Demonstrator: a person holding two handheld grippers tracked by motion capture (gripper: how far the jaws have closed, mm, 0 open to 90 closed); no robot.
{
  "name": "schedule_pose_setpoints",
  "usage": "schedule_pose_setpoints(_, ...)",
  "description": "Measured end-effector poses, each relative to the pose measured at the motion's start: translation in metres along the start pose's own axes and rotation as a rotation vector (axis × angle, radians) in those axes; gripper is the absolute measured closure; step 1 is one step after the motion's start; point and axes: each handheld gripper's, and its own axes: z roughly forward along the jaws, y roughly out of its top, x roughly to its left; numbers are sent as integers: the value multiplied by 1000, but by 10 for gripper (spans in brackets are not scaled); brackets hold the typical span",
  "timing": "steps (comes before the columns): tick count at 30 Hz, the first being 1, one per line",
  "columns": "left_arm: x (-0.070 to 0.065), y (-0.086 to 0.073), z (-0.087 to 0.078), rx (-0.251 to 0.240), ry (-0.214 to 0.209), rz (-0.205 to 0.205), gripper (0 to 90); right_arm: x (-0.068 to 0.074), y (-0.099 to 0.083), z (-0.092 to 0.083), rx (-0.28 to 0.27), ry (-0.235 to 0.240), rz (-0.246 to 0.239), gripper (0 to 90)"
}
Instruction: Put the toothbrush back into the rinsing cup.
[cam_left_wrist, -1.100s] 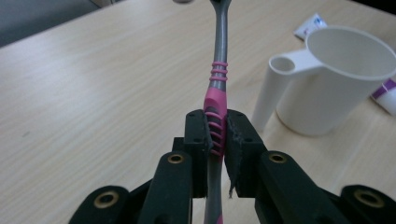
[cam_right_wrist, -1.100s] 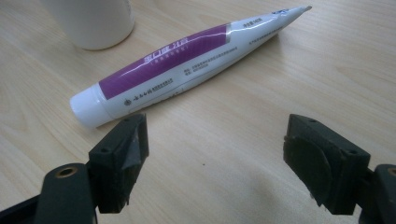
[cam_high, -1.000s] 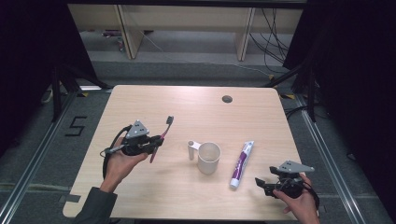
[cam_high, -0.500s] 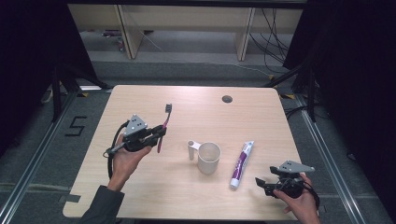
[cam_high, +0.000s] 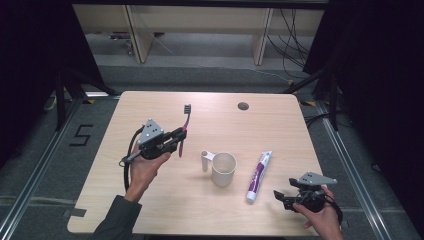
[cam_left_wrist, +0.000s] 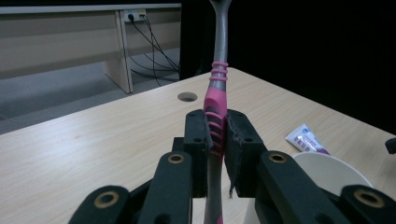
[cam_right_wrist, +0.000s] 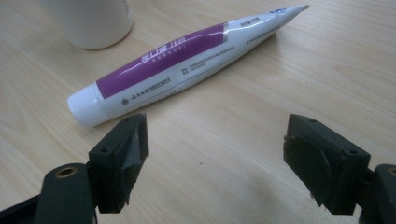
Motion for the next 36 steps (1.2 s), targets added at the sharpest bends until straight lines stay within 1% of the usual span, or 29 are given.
schedule_pose_setpoints(1,-2,1,2,-9,-6,-10,794,0,0,0,-1,0,1,229)
schedule_pose_setpoints(2,-3,2,3,-11,-14,-8,794,2,0,0,10,10,33,229)
schedule_pose_setpoints(3,-4,3,4,-18,-17,-4,794,1,0,0,5,6,17,229)
schedule_pose_setpoints(4,-5,4,5,-24,-16,-8,794,0,0,0,-2,2,-2,229)
schedule_pose_setpoints(5,-6,5,6,-29,-20,-9,794,0,0,0,0,1,-1,229)
schedule_pose_setpoints(6,-7,6,7,-33,-20,-13,794,3,0,0,5,10,35,229)
schedule_pose_setpoints(9,-10,8,10,-47,-30,-5,794,2,0,0,6,9,19,229)
schedule_pose_setpoints(10,-11,8,11,-51,-31,-9,794,0,0,0,0,2,-2,229)
schedule_pose_setpoints(11,-11,8,11,-51,-31,-9,794,2,0,0,9,8,26,229)
schedule_pose_setpoints(12,-12,9,12,-54,-34,-12,794,2,0,0,1,9,26,229)
schedule_pose_setpoints(14,-15,11,15,-65,-48,-4,794,2,0,0,5,4,25,229)
schedule_pose_setpoints(15,-16,11,17,-70,-52,-10,794,1,0,0,4,4,11,229)
schedule_pose_setpoints(16,-17,11,18,-71,-53,-12,794,2,0,0,10,11,32,229)
schedule_pose_setpoints(17,-18,11,20,-74,-56,-9,794,2,0,-1,9,4,32,229)
schedule_pose_setpoints(18,-20,11,21,-80,-63,-9,794,2,0,0,10,11,32,229)
schedule_pose_setpoints(19,-20,12,23,-79,-67,-7,794,0,0,0,-3,-6,-3,229)
schedule_pose_setpoints(22,-23,11,26,-86,-72,-10,794,0,0,0,-2,0,3,229)
schedule_pose_setpoints(24,-24,12,28,-88,-80,-3,794,0,0,-1,-1,1,5,229)
schedule_pose_setpoints(25,-25,12,29,-89,-81,-8,794,0,0,0,-1,1,4,229)
schedule_pose_setpoints(28,-28,11,32,-87,-91,-9,794,0,0,0,-4,-3,1,229)
schedule_pose_setpoints(29,-29,11,33,-88,-95,-5,794,0,0,0,0,2,5,229)
schedule_pose_setpoints(36,-33,8,39,-75,-106,5,794,0,0,0,-2,1,4,229)
